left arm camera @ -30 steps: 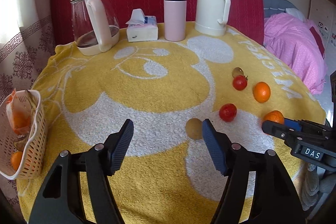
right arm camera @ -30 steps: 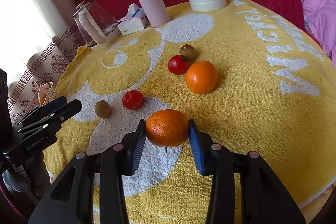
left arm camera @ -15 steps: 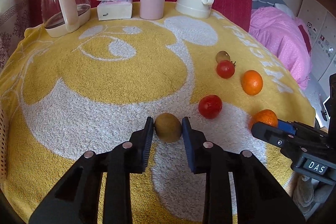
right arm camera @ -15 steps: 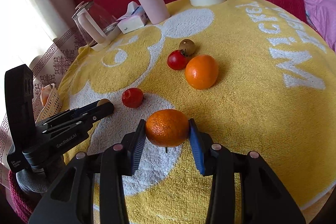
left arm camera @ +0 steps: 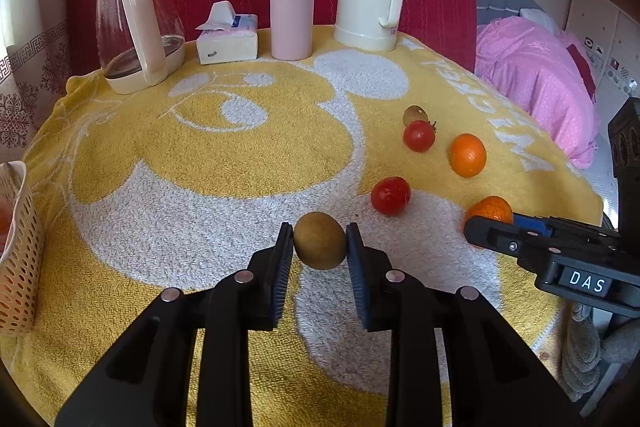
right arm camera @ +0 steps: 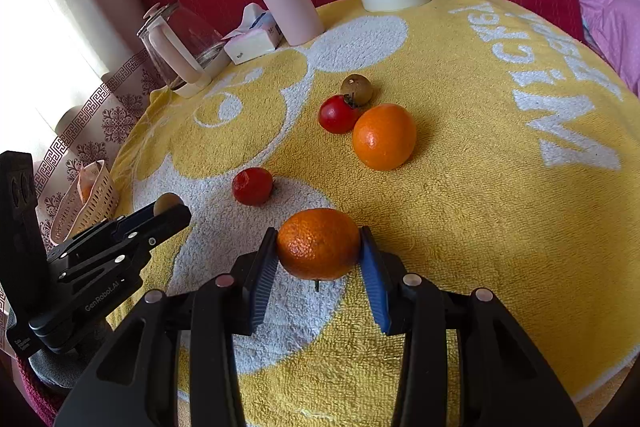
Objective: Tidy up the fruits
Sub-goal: 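Carry the kiwi into the basket and open the left tool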
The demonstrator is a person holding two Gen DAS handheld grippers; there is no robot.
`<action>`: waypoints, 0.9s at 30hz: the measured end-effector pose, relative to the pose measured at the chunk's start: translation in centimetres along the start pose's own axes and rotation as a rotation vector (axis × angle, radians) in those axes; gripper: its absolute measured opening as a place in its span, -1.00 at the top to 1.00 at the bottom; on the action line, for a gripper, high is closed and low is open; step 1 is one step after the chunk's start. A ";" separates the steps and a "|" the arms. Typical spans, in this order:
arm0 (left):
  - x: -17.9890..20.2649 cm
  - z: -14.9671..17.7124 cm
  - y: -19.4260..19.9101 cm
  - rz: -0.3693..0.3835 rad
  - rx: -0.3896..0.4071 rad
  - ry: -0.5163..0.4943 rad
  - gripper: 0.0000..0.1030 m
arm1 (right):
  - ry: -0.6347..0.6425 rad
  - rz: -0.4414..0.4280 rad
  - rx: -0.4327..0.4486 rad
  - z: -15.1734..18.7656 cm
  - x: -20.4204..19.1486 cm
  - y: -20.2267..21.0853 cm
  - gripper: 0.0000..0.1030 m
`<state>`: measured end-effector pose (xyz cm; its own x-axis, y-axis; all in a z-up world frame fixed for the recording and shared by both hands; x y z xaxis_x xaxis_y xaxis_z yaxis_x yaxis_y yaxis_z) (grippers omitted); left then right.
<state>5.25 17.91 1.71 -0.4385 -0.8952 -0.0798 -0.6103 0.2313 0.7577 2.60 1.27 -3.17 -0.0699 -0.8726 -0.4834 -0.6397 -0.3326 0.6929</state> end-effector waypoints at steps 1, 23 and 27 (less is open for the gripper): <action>-0.2 0.0 0.5 -0.007 0.009 0.004 0.46 | 0.000 0.000 0.000 0.0 0.0 0.0 0.21; -9.7 0.2 10.4 -0.287 0.165 0.176 0.46 | -0.004 -0.002 0.000 0.0 0.1 0.0 0.21; -12.0 0.8 11.5 -0.325 0.170 0.226 0.46 | -0.006 -0.004 -0.001 -0.1 0.1 0.0 0.21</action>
<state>3.00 31.61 10.85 -0.0618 -0.9884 -0.1384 -0.8012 -0.0335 0.5975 2.68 1.14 -3.19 -0.0720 -0.8691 -0.4894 -0.6392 -0.3365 0.6915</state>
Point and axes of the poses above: each gripper's, at about its wrist camera, not at the fingertips, and y roughly against the way its jaws point, x to its right, z to its underside, the point moved 6 cm from there along -y, roughly the way its jaws point, and after that the axes turned 9 degrees about -y, right-handed, at the moved point
